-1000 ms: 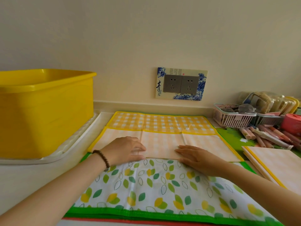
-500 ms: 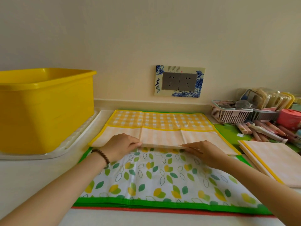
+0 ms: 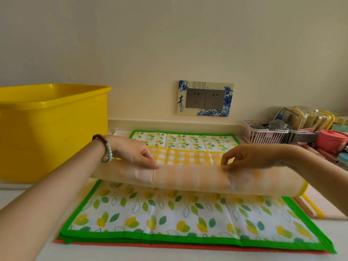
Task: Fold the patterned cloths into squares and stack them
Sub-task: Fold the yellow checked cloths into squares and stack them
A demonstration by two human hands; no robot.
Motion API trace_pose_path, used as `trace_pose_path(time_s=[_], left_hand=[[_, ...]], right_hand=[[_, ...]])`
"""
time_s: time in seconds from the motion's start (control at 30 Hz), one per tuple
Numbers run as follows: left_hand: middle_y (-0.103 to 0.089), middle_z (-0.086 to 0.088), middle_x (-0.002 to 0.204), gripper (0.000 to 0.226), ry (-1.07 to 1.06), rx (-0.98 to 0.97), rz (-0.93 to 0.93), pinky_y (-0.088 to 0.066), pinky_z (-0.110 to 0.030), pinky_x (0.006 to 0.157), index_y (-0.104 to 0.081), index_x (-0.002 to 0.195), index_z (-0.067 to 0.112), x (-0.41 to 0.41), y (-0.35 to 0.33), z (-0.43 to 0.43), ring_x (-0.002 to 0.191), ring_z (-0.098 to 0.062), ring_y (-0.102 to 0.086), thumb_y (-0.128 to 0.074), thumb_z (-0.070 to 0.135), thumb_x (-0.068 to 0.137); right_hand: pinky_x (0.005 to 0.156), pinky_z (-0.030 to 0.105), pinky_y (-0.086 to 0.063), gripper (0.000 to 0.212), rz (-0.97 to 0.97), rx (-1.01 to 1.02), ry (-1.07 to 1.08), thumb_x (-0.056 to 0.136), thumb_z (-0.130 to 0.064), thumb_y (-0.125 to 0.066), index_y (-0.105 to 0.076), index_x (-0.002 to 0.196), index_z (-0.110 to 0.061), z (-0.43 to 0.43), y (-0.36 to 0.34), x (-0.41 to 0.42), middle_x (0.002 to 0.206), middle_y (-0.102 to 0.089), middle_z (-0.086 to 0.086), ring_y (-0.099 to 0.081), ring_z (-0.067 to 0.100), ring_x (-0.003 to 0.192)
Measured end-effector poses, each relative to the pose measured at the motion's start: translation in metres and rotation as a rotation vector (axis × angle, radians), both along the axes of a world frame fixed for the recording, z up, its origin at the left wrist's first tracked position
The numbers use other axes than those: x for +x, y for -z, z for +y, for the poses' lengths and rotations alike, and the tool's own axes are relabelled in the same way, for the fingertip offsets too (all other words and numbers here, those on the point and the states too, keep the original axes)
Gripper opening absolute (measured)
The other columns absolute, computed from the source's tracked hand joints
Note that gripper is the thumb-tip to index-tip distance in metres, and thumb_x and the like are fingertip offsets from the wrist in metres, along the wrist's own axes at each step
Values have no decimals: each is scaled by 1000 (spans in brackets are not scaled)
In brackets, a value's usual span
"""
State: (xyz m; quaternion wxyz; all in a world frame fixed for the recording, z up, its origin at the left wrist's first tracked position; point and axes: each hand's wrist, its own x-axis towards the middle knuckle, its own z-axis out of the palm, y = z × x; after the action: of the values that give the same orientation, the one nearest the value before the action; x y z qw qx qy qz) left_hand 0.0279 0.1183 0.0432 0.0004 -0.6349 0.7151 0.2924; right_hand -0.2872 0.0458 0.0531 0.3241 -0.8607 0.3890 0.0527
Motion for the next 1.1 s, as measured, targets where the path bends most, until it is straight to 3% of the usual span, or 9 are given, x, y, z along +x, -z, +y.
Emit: trace_pose_path(time_s=[0.07, 0.13, 0.2, 0.27, 0.4, 0.53, 0.83, 1.1], left_hand=[[-67, 25, 75, 24, -34, -86, 20, -39, -2, 62, -73, 88, 31, -2, -6, -4, 67, 12, -56, -59, 50, 83], [-65, 22, 68, 14, -90, -330, -27, -41, -6, 60, -71, 86, 33, -5, -5, -10, 65, 11, -57, -66, 45, 82], [-68, 18, 86, 17, -121, -592, -88, -48, -18, 79, -68, 96, 36, -11, 3, -17, 87, 1, -62, -69, 40, 80], [-64, 14, 115, 30, -92, -713, -115, -43, -28, 97, -63, 112, 36, -23, 13, -20, 110, -7, -56, -67, 37, 82], [-38, 12, 146, 52, 27, -616, -240, -15, -34, 116, -47, 133, 38, -45, 41, -27, 139, -12, -25, -47, 61, 86], [-16, 13, 156, 70, 17, -407, -298, 1, -43, 117, -21, 147, 35, -51, 70, -38, 144, -9, -6, -28, 70, 86], [-14, 10, 157, 64, -37, -398, -257, -7, -41, 115, -17, 148, 30, -50, 99, -67, 143, -10, -13, -17, 62, 93], [-11, 4, 158, 65, -110, -424, -306, -11, -42, 115, -13, 149, 29, -49, 113, -69, 144, -15, -11, -16, 62, 93]], right_hand=[[59, 12, -44, 15, -13, -133, 13, 89, -38, -58, -66, 92, -26, -9, -5, 3, 63, -65, -14, -54, -2, 55], [69, 16, -48, 13, -25, -373, 19, 87, -40, -61, -68, 89, -29, -22, -1, 7, 73, -68, -14, -59, -1, 64], [78, 20, -50, 12, -51, -522, 30, 87, -36, -62, -70, 91, -26, -35, 10, 12, 87, -70, -11, -63, 3, 77], [74, 17, -47, 15, -53, -607, 50, 89, -31, -61, -70, 96, -22, -46, 26, 18, 92, -68, -10, -60, 5, 80], [76, 25, -48, 19, -79, -659, 154, 90, -30, -60, -70, 102, -19, -68, 58, 30, 98, -68, -5, -58, 9, 84], [76, 24, -46, 18, -75, -681, 253, 91, -29, -59, -69, 104, -22, -88, 82, 36, 105, -68, -2, -60, 13, 90], [86, 29, -42, 16, -75, -693, 372, 93, -28, -55, -63, 106, -23, -124, 105, 48, 124, -60, -1, -55, 21, 113], [85, 30, -45, 17, -167, -534, 441, 92, -20, -50, -60, 106, -22, -142, 114, 61, 108, -61, -1, -54, 16, 95]])
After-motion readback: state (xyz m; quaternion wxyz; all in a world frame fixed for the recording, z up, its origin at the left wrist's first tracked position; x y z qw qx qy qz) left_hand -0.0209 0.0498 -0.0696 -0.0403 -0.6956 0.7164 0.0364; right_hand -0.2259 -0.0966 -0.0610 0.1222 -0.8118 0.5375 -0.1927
